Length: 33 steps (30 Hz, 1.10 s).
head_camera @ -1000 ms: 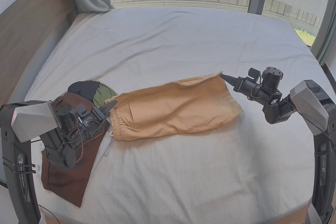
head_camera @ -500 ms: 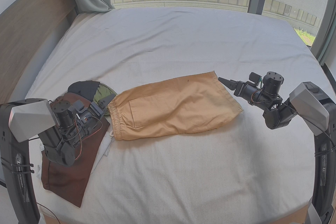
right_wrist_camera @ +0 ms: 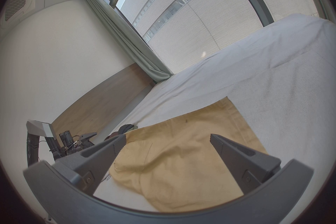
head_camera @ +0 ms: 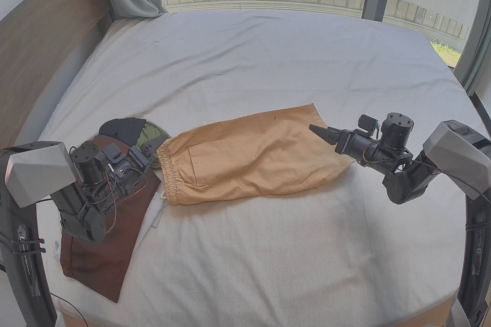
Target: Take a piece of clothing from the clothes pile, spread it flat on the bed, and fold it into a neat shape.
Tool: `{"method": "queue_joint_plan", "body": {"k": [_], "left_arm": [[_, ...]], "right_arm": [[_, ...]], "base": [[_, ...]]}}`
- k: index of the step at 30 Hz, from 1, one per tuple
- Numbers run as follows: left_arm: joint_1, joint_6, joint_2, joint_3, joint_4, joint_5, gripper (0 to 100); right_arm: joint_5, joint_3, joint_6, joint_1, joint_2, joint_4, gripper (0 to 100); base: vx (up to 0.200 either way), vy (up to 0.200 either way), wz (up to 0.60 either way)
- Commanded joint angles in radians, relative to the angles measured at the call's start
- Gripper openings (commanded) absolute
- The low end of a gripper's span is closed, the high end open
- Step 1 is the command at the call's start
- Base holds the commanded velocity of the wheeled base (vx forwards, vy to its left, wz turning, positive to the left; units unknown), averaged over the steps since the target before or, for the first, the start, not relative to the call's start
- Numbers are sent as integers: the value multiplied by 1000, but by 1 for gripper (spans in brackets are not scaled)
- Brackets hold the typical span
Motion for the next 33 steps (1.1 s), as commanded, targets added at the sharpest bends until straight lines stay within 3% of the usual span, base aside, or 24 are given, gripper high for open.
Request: {"method": "queue_joint_plan", "body": {"k": [1, 9, 19, 24, 33], "left_arm": [[-2, -1, -55, 30, 0, -31, 100], [-24, 87, -78, 68, -1, -59, 100], [-34, 177, -104, 94, -1, -57, 100], [-36, 360, -144, 123, 0, -59, 100], [-36, 547, -183, 196, -1, -57, 100]], "right_arm": [[-2, 103, 23, 22, -62, -42, 100], [12, 256, 47, 56, -58, -245, 100], [9, 408, 52, 91, -112, -327, 100], [11, 440, 47, 93, -116, -327, 100], [12, 450, 44, 102, -112, -327, 100]], "base": [[0, 0, 0], [0, 0, 0], [0, 0, 0], [0, 0, 0], [0, 0, 0]]}}
